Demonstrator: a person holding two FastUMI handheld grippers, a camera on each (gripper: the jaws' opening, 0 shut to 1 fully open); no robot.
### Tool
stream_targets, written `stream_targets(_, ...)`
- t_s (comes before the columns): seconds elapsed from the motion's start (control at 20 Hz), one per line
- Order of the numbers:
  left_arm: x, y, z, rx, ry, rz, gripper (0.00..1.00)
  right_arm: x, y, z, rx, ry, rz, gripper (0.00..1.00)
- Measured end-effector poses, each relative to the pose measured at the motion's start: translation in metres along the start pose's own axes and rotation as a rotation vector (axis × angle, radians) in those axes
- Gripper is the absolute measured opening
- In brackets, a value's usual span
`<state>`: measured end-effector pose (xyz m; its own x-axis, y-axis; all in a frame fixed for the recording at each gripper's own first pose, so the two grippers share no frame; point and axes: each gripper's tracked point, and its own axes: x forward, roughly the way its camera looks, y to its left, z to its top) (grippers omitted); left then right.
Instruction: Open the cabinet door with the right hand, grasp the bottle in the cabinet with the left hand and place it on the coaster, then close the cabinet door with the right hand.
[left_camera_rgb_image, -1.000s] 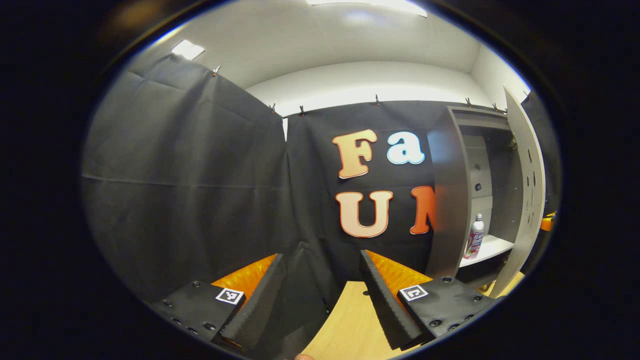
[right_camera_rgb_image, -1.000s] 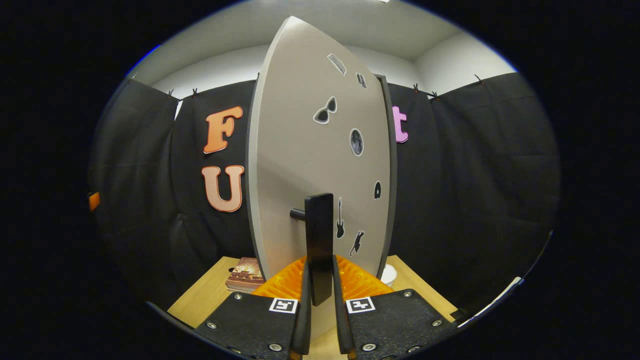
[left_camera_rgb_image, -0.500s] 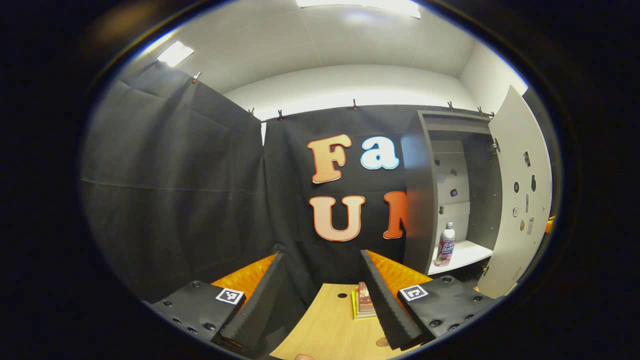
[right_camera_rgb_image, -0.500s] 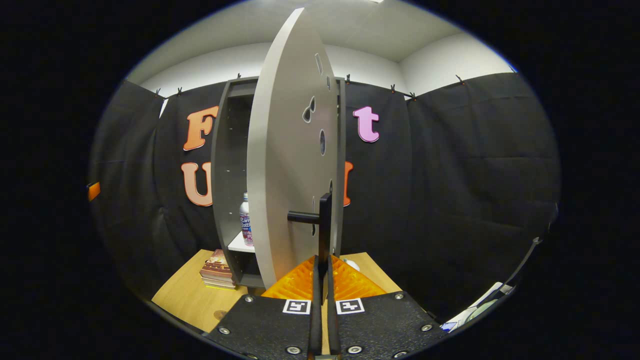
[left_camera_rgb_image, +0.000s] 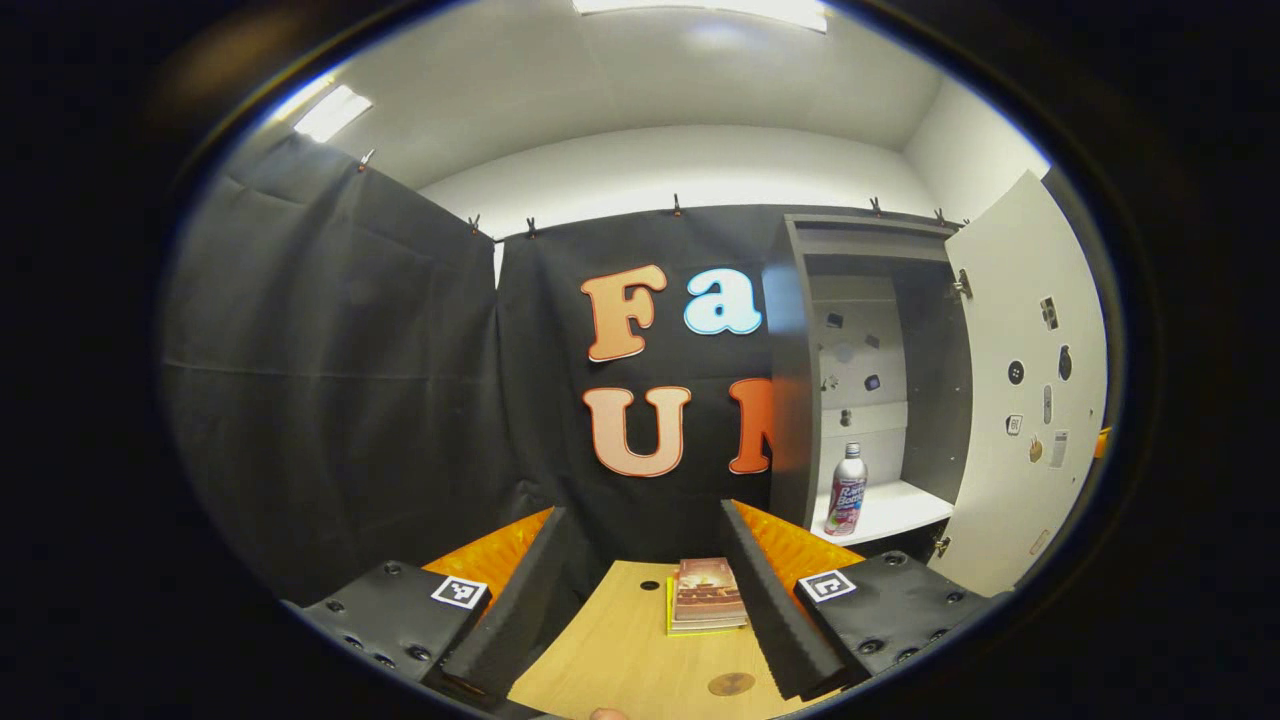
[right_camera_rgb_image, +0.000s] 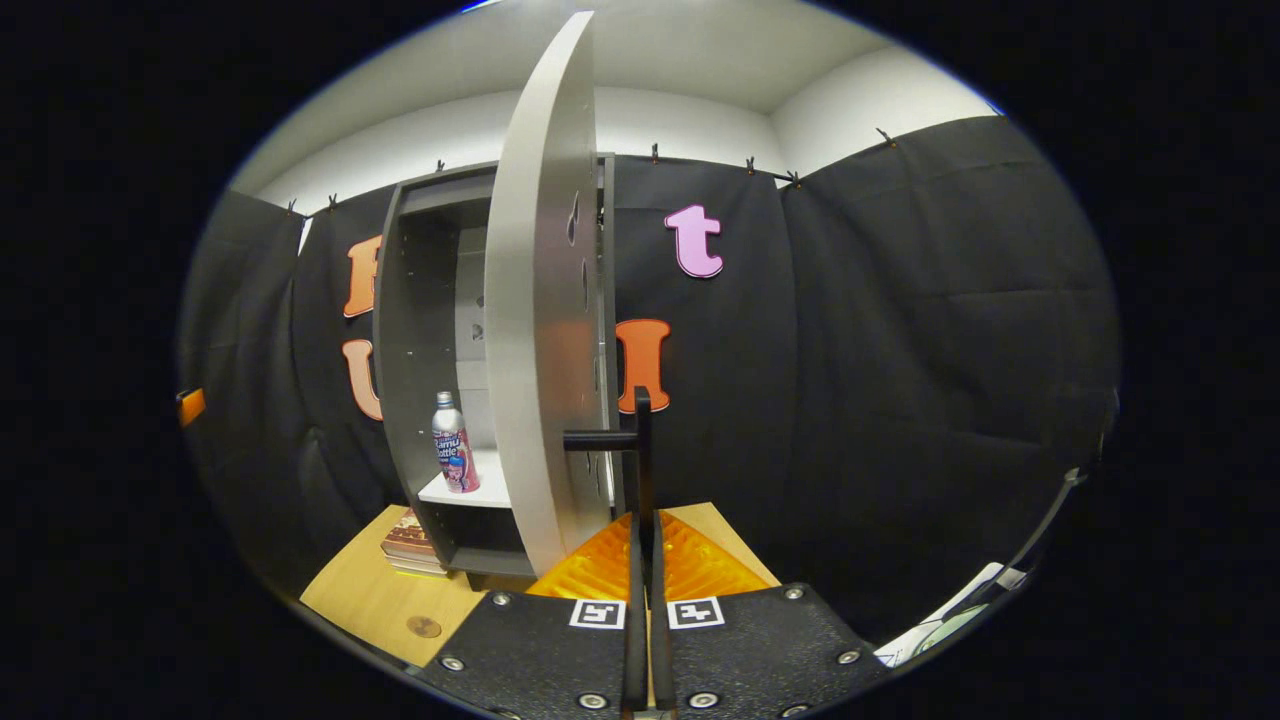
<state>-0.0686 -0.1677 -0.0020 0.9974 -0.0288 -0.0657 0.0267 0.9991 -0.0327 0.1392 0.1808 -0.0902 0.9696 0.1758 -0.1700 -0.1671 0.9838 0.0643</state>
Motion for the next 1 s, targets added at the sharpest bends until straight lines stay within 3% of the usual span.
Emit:
stream_targets(0.65,0.012,-0.094,-0.024,-0.006,0.048,-0.067,0.97,0.001,0.009,0.005,-0.007,-0.031,0.167,0.04)
stream_targets(0.8,0.02,-0.115,-0.03,-0.014,0.057,-0.091,0.96,-0.001,0.009,0.005,0.002,-0.04,0.171,0.08)
stream_targets(1.0,0.038,-0.151,-0.04,-0.009,0.064,-0.137,0.96,0.002,-0.008,0.009,-0.011,-0.069,0.102,0.18)
